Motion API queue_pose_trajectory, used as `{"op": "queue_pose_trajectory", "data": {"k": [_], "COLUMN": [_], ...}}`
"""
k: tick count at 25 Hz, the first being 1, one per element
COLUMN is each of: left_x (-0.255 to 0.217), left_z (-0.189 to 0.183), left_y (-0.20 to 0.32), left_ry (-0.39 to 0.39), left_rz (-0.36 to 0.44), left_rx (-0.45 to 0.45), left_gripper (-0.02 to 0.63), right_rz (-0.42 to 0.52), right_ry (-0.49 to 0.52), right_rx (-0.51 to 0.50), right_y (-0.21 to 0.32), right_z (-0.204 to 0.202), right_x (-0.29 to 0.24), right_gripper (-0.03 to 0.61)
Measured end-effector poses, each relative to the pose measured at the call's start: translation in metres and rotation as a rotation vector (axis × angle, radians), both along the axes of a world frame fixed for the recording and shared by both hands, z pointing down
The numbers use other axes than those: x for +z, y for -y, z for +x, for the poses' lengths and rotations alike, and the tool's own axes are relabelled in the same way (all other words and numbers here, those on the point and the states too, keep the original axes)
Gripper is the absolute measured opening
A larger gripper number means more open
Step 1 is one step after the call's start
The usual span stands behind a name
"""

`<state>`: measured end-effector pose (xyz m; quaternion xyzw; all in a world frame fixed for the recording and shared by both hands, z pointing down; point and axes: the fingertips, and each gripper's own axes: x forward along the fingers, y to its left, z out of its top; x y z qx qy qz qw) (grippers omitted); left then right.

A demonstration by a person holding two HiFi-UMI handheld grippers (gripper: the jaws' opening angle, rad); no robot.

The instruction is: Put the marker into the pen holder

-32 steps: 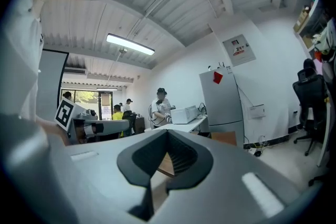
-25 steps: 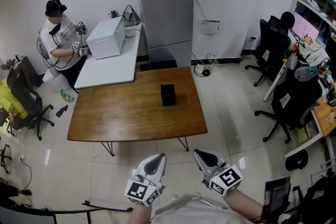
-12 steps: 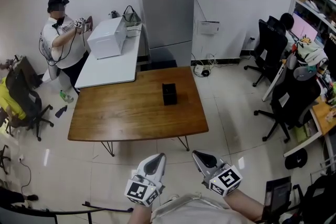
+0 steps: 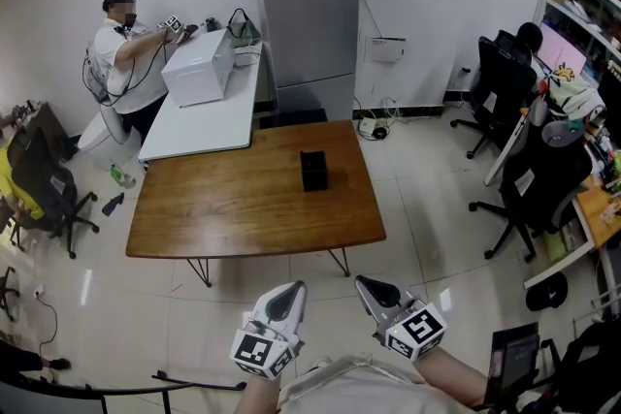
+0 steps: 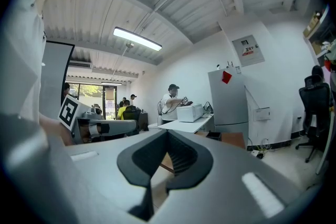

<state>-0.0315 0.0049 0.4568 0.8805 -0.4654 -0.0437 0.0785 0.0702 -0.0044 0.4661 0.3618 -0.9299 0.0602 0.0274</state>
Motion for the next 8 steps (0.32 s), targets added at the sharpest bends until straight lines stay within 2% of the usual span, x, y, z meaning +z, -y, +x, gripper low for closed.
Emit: {"op": "queue_pose_trajectory", "data": {"k": [8], "left_x": [-0.003], "left_z": [-0.013], "left_y": [0.0], "left_ry": [-0.006], "left_rz": [0.007], "left_rx": [-0.008], "left_gripper": [0.017], "right_rz": [-0.02], "right_ry": [0.031], "right_rx": [0.004], "right_y": [0.004], "right_z": [-0.009], "right_x": [-0.005], "right_gripper": [0.002]}}
